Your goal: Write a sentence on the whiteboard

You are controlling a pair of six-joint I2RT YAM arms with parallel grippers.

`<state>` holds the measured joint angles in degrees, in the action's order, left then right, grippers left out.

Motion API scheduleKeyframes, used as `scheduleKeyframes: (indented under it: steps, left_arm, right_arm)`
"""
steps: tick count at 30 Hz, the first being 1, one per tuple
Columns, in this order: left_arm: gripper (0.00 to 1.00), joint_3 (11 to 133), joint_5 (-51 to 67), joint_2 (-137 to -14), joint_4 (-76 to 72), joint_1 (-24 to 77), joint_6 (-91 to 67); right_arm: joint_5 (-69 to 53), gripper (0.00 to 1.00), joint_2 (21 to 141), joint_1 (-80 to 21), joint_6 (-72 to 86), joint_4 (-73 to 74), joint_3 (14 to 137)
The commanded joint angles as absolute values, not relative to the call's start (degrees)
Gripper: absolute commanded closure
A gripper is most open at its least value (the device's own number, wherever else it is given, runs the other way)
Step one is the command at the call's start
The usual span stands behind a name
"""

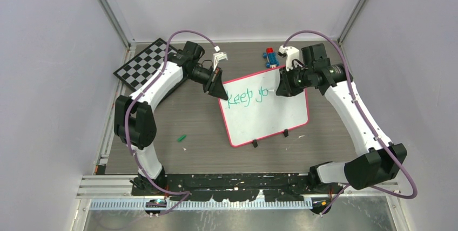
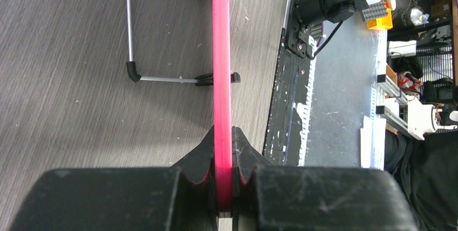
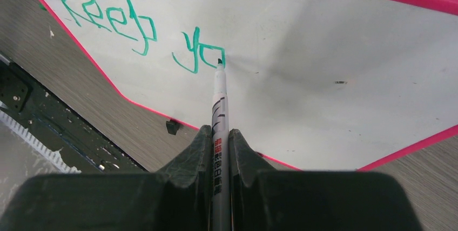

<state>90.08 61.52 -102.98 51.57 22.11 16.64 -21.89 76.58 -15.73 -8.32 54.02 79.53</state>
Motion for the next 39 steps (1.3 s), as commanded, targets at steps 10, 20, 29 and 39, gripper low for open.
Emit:
scheduleKeyframes:
  steps: [10, 20, 29, 39]
  left_arm:
    - [1.0, 89.47, 62.67, -101.12, 52.65, 23.12, 18.68]
    - [1.0, 89.14, 62.32, -101.07, 52.45, 23.12, 18.55]
    - [1.0, 89.12, 62.43, -101.33, 52.12, 23.12, 18.48]
    - [1.0, 88.95, 62.46, -101.34, 52.03, 23.12, 18.37]
  right_arm:
    - [-22.08, 1.0, 75.93, -15.22, -9.05, 52.02, 82.33]
    - [-18.86, 1.0, 77.12, -14.78, -9.2, 51.16, 82.07]
    - [-19.05, 1.0, 75.41, -13.92, -9.86, 51.96, 79.19]
    - [-20.05, 1.0, 75.75, -13.99, -10.59, 52.7, 77.89]
